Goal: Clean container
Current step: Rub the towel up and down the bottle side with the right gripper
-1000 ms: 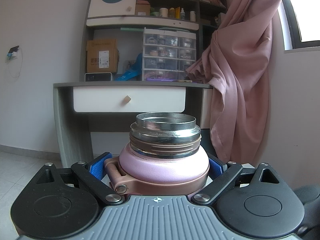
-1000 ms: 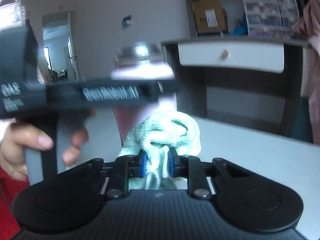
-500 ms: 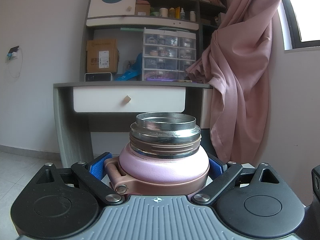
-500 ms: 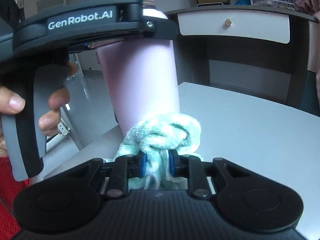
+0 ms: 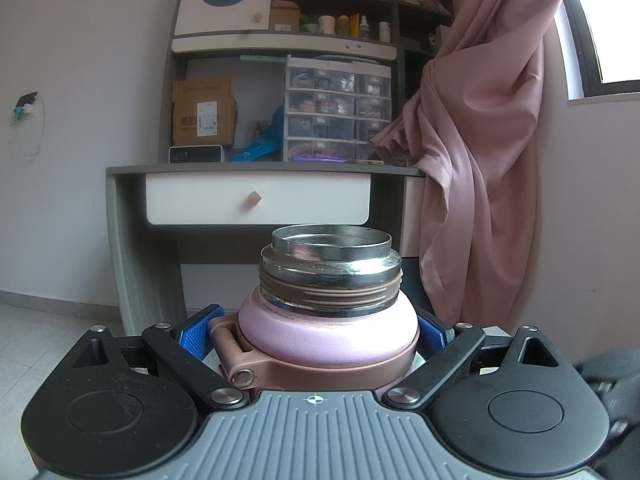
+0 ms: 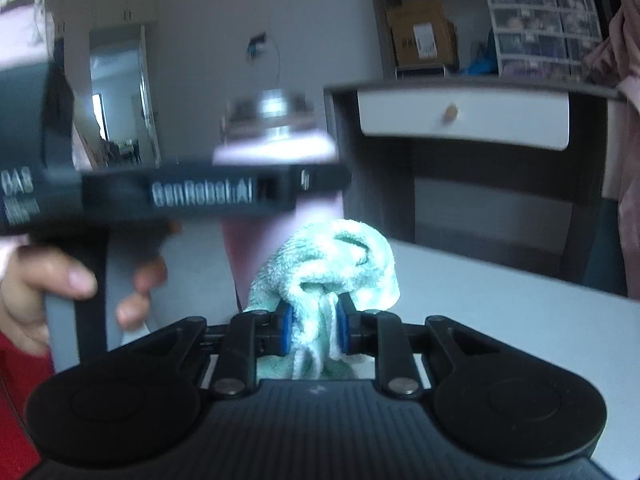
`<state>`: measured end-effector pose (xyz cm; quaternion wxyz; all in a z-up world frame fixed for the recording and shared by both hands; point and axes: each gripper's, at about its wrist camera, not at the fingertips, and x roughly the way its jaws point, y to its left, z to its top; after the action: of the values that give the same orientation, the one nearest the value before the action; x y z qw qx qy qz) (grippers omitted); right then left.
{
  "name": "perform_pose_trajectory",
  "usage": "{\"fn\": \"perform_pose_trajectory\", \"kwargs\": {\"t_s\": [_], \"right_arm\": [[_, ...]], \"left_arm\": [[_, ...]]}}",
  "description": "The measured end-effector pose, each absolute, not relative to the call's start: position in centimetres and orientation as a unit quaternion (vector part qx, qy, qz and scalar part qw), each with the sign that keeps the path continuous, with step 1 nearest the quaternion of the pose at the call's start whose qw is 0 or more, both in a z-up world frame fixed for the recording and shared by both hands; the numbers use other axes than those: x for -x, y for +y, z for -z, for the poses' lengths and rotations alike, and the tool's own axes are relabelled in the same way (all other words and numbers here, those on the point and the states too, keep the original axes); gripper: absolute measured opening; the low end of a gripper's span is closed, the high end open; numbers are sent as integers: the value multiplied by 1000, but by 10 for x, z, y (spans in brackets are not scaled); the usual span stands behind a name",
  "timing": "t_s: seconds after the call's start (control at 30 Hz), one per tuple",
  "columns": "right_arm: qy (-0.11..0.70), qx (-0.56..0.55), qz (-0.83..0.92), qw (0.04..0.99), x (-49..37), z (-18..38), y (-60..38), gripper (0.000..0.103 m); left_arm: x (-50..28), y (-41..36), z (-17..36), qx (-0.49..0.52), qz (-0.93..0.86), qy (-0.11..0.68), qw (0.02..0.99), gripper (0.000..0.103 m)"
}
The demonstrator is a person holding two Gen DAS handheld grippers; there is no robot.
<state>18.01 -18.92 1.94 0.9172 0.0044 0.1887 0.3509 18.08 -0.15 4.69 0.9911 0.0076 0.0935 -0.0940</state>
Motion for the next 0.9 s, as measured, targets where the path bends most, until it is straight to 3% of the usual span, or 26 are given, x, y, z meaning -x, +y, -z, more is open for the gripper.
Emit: {"fn": "perform_pose_trajectory", "kwargs": {"t_s": [0.37,0.9], "right_arm": [[175,39,-353,918,-194,-39,-186,22],[264,51,-356,895,-205,11,-182,22]], "left_arm": [[-181,-1,-48,-8,94,94,991,95],[-181,-3,-48,-9,93,93,991,95]]}}
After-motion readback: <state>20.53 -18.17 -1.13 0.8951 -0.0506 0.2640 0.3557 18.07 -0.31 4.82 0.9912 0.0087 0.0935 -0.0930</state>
